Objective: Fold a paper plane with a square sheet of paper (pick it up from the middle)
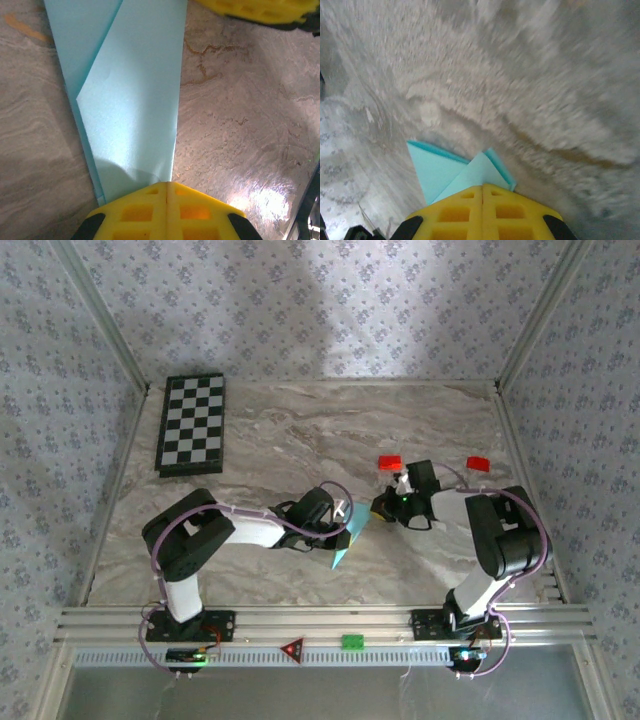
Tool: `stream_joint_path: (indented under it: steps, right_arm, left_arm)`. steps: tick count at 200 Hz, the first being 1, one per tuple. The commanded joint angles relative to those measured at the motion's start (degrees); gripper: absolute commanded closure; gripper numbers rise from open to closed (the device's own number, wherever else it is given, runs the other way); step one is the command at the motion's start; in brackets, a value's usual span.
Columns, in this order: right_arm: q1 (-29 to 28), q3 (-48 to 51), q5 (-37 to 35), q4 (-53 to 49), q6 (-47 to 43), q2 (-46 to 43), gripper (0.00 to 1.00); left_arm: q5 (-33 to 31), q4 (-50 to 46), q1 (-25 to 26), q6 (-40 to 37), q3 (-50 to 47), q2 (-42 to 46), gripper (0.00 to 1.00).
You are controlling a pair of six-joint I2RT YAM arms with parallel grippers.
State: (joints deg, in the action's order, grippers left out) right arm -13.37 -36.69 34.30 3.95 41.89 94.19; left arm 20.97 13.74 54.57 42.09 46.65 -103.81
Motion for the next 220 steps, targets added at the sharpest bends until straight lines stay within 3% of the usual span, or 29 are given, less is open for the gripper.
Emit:
stream_joint_path:
  steps: [1, 48, 83, 131, 172, 220]
  right_arm:
    - [2.47, -1.62, -7.57, -4.08, -2.22, 0.25, 0.98]
    - [1.13, -2.95, -9.72, -10.02, -4.17, -8.59, 0.97]
    - [-4.1, 0.18, -9.0, -6.32, -0.77, -12.88, 0.95]
    - [-11.19, 1.97, -7.39, 1.17, 3.82, -6.39, 0.96]
    - [-9.25, 3.45, -10.04, -1.42, 2.37, -0.65, 1.0]
    - [-7.2, 4.78, -8.96, -0.93, 0.94, 0.64, 1.0]
  left_arm:
    - [0.65, -8.58, 1.42, 0.54, -2.66, -2.71, 1.0]
    - [0.14, -8.58, 1.42, 0.44, -2.62, -2.27, 1.0]
    - [-0.14, -8.02, 1.42, 0.84, -2.45, -2.47, 1.0]
    - [-0.19, -8.2, 1.42, 0.8, -1.69, -2.4, 1.0]
    - [0.13, -8.42, 1.42, 0.99, -0.98, -0.82, 1.0]
    - [0.11, -10.54, 1.55, 0.68, -0.42, 7.39, 0.98]
